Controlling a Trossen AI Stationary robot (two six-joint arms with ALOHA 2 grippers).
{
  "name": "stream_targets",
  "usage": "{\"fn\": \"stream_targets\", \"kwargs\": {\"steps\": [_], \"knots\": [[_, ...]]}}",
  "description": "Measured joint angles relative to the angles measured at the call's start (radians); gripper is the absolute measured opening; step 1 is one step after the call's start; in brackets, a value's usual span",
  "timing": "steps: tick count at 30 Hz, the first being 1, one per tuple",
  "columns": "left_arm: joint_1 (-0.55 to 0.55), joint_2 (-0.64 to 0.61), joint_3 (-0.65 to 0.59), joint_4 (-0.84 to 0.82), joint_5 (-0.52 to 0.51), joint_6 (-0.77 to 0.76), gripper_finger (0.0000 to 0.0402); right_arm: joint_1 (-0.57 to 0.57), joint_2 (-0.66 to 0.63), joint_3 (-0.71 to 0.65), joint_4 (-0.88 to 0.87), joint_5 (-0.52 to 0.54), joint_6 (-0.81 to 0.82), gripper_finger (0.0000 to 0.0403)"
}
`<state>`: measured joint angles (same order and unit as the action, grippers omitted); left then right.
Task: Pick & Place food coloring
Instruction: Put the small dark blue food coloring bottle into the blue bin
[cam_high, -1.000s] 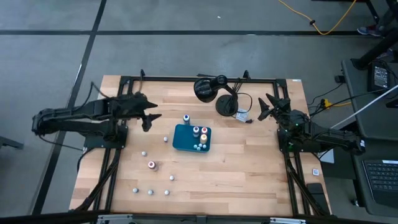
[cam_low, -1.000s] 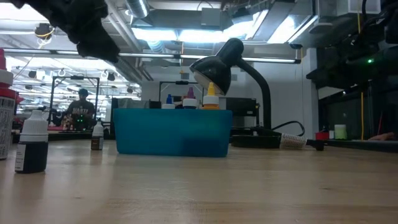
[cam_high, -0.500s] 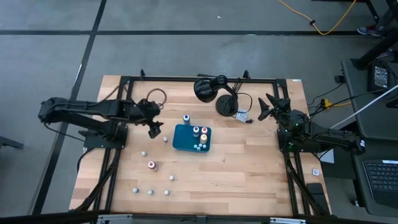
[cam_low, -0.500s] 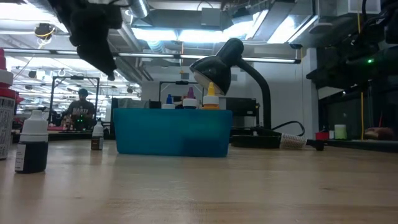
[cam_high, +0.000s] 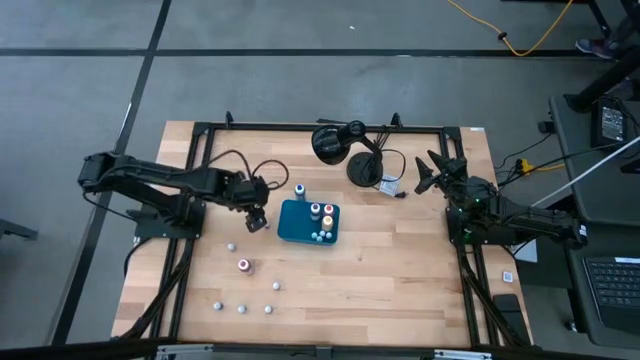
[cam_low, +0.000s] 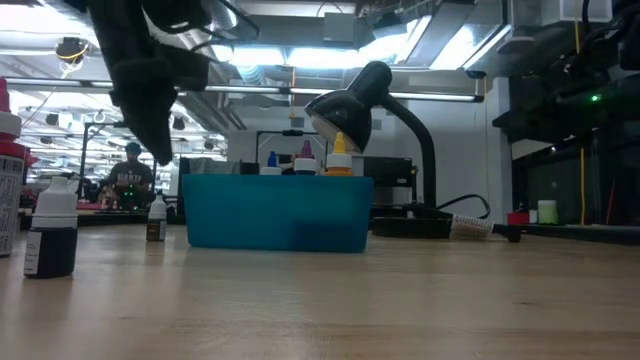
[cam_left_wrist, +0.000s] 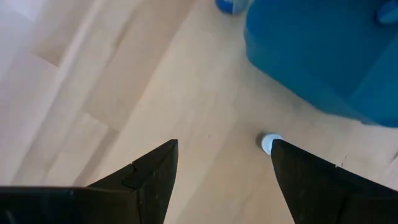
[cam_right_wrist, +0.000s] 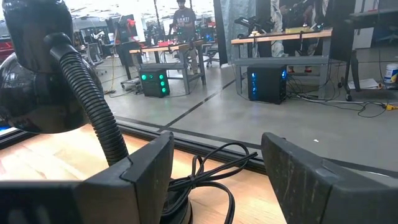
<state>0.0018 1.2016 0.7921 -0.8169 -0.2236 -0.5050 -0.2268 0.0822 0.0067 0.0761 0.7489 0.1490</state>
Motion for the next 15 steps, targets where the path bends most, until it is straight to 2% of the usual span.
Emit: {"fn": "stream_targets", "kwargs": {"steps": [15], "knots": [[-0.099, 0.133, 0.0, 0.038, 0.005, -0.188, 0.0251, 0.0, 0.0, 0.0, 0.0, 0.0, 0.0, 0.0244]]}}
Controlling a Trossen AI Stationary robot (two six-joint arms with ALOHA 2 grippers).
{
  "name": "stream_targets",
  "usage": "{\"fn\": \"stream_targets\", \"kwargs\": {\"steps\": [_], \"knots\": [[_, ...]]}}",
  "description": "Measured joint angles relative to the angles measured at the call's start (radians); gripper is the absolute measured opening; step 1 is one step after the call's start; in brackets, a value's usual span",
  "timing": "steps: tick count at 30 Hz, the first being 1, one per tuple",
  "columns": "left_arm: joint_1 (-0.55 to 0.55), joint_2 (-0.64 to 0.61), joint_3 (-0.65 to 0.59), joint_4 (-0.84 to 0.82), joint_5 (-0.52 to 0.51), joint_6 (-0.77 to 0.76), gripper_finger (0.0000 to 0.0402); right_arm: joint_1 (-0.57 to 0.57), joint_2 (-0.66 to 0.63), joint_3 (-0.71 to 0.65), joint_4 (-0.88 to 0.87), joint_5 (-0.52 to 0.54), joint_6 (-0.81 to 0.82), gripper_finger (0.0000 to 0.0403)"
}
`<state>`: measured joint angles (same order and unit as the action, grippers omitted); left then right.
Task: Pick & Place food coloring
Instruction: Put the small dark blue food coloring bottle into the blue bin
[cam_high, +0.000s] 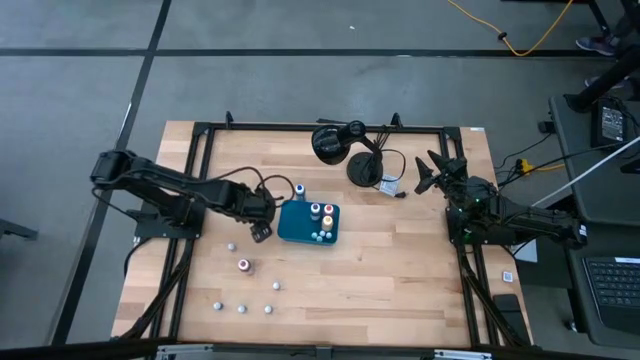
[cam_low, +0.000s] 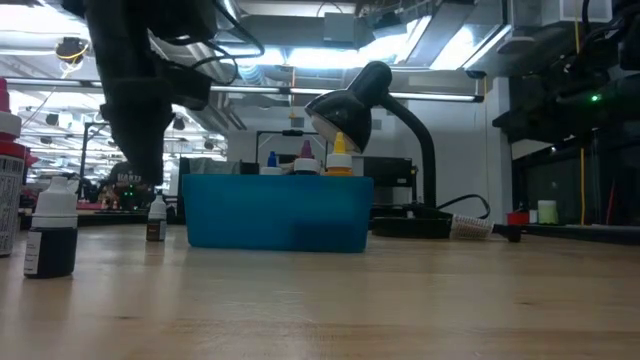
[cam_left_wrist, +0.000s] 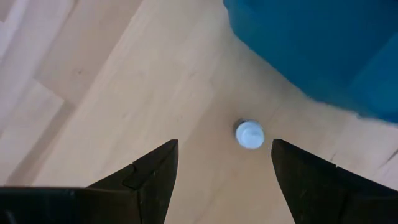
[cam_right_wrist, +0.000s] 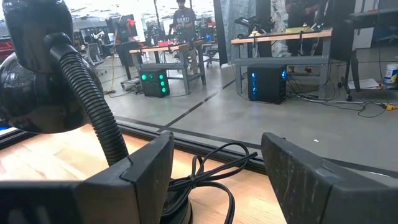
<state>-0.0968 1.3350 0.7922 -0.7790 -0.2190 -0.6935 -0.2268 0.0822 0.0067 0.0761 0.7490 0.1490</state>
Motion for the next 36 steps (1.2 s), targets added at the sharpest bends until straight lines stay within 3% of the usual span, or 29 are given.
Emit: {"fn": "stream_targets", "kwargs": {"steps": [11, 26, 36], "knots": [[-0.022, 0.049, 0.0, 0.027, -0.012, -0.184, 0.0251, 0.0, 0.0, 0.0, 0.0, 0.0, 0.0, 0.0244], [-0.054, 0.149, 0.0, 0.111, 0.002, -0.173, 0.025, 0.0, 0.0, 0.0, 0.0, 0.0, 0.0, 0.0244], [-0.054, 0.151, 0.0, 0.115, -0.01, -0.158, 0.0181, 0.0, 0.0, 0.0, 0.0, 0.0, 0.0, 0.0244]]}}
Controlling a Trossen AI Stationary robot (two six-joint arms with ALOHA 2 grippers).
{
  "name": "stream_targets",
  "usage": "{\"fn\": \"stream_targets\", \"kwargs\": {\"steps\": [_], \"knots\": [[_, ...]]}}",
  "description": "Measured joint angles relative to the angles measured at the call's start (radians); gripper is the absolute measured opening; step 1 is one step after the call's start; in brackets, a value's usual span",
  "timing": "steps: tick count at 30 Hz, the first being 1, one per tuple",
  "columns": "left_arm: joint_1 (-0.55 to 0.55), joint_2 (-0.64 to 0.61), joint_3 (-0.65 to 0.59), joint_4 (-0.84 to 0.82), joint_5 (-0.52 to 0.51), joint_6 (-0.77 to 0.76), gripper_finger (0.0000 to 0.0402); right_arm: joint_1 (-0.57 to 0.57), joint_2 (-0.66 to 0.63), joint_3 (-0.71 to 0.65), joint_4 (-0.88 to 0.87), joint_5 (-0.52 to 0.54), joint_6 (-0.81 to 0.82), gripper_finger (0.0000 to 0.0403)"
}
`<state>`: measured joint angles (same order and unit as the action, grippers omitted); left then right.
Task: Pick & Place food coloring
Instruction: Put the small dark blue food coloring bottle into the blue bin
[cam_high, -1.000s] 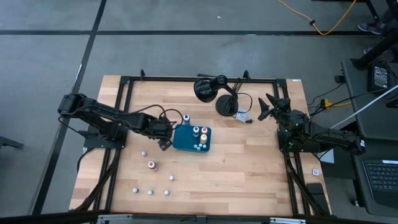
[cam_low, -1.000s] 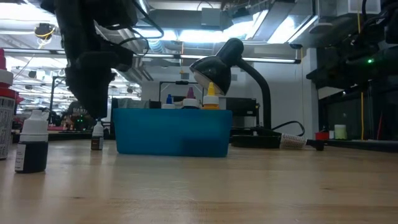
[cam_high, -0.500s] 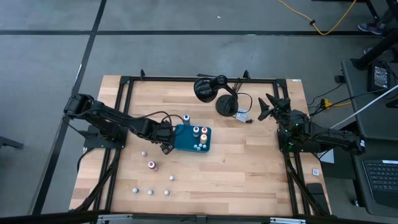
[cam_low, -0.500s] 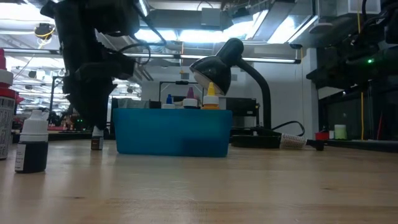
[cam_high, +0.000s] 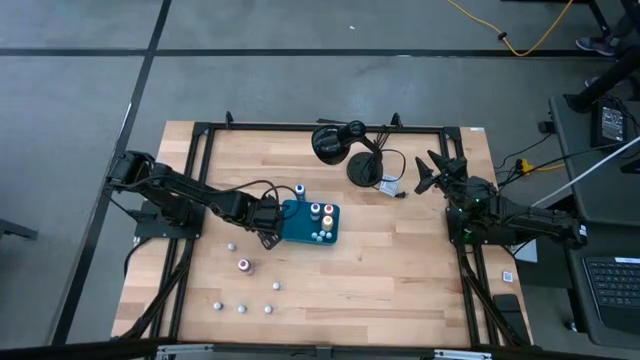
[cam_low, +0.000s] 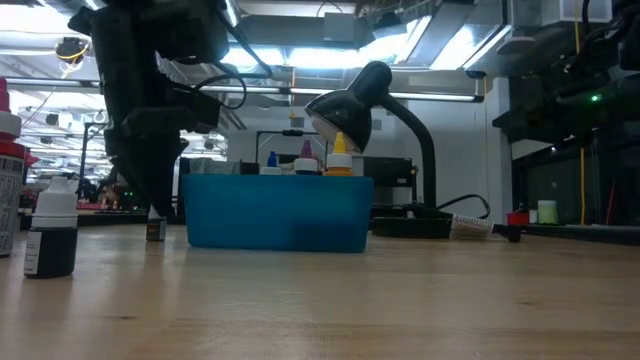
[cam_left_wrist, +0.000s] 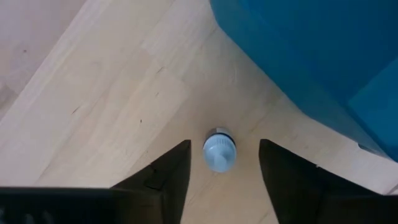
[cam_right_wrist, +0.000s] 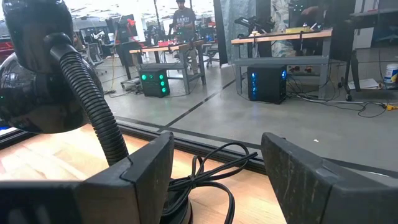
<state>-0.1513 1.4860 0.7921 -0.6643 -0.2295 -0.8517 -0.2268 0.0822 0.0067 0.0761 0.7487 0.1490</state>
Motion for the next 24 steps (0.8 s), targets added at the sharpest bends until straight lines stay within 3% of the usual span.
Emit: {"fn": "stream_targets", "kwargs": {"steps": [13, 24], "knots": [[-0.001, -0.006, 0.0, -0.011, -0.012, 0.001, 0.0063, 0.0, 0.0, 0.0, 0.0, 0.0, 0.0, 0.0244], [-0.001, -0.123, 0.0, -0.024, 0.017, 0.009, 0.0065, 0.0, 0.0, 0.0, 0.0, 0.0, 0.0, 0.0244]]}}
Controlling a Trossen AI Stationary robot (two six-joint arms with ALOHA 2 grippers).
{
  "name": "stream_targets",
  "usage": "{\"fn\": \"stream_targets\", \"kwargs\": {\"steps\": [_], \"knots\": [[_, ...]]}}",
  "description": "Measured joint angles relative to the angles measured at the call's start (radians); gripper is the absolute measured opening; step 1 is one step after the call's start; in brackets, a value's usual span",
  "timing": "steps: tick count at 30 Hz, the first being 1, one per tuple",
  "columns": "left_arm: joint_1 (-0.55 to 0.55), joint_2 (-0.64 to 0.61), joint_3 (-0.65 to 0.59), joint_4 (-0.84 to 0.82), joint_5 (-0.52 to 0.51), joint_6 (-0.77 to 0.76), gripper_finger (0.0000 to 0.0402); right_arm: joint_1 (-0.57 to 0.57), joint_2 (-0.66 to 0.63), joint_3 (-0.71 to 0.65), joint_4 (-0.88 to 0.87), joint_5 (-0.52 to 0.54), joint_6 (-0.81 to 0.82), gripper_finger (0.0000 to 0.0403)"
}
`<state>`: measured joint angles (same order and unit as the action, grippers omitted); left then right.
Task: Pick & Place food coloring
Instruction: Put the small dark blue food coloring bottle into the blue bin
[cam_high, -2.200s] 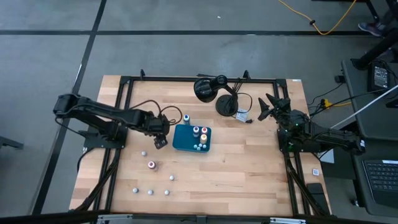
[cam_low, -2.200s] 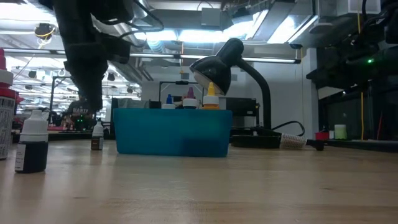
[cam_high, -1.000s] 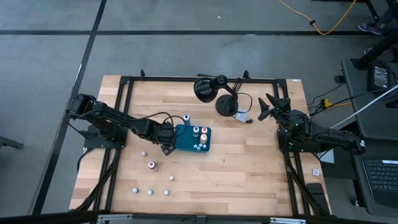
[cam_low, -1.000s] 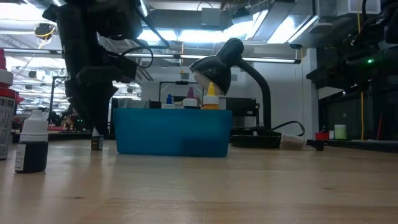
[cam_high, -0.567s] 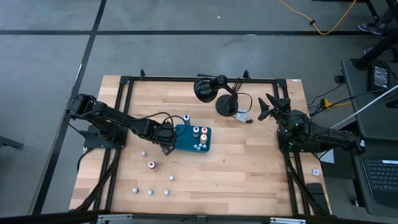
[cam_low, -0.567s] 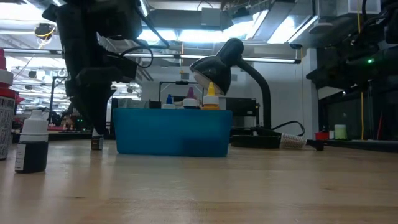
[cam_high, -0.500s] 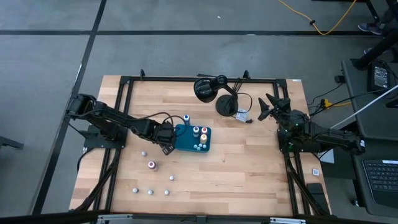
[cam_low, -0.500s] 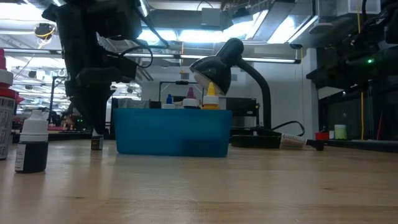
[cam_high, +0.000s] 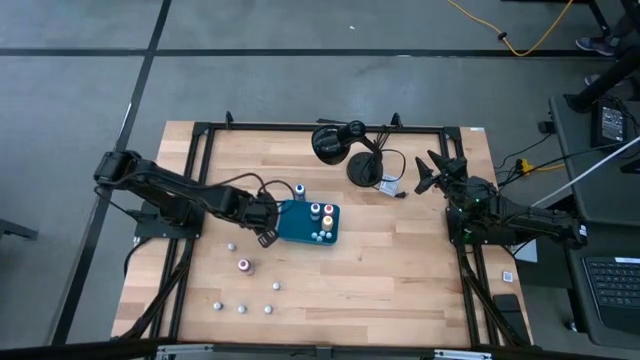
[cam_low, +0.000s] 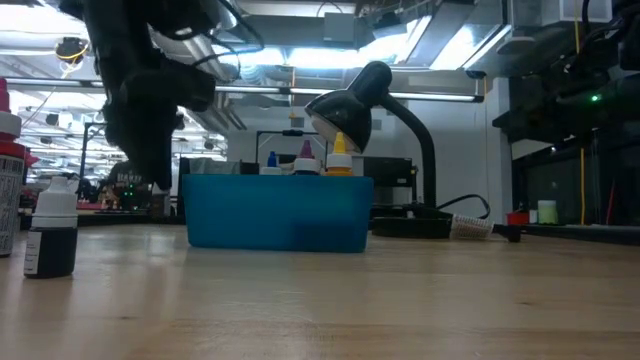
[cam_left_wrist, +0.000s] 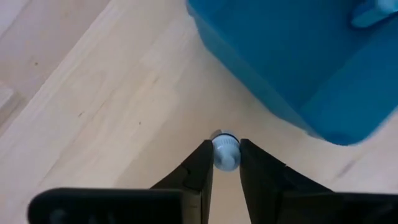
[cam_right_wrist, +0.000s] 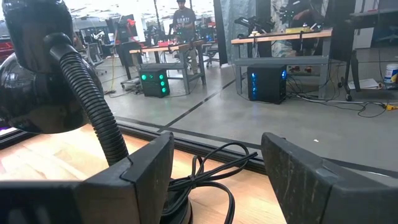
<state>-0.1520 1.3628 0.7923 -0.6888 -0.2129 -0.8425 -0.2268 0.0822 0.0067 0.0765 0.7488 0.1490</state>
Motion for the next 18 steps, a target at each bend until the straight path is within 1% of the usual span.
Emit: {"fn": "stream_targets", "kwargs": {"steps": [4, 10, 15, 18], "knots": [[-0.011, -0.033, 0.052, -0.041, -0.002, 0.016, 0.0059, 0.0, 0.0, 0.0, 0.0, 0.0, 0.0, 0.0244], [-0.04, -0.043, 0.222, -0.162, -0.082, 0.07, 0.0058, 0.0, 0.0, 0.0, 0.0, 0.0, 0.0, 0.0244], [-0.051, 0.011, 0.334, -0.188, -0.098, 0.135, 0.0058, 0.0, 0.0, 0.0, 0.0, 0.0, 0.0, 0.0244], [-0.05, 0.067, 0.371, -0.187, -0.097, 0.184, 0.0058, 0.0, 0.0, 0.0, 0.0, 0.0, 0.0, 0.0244]]}}
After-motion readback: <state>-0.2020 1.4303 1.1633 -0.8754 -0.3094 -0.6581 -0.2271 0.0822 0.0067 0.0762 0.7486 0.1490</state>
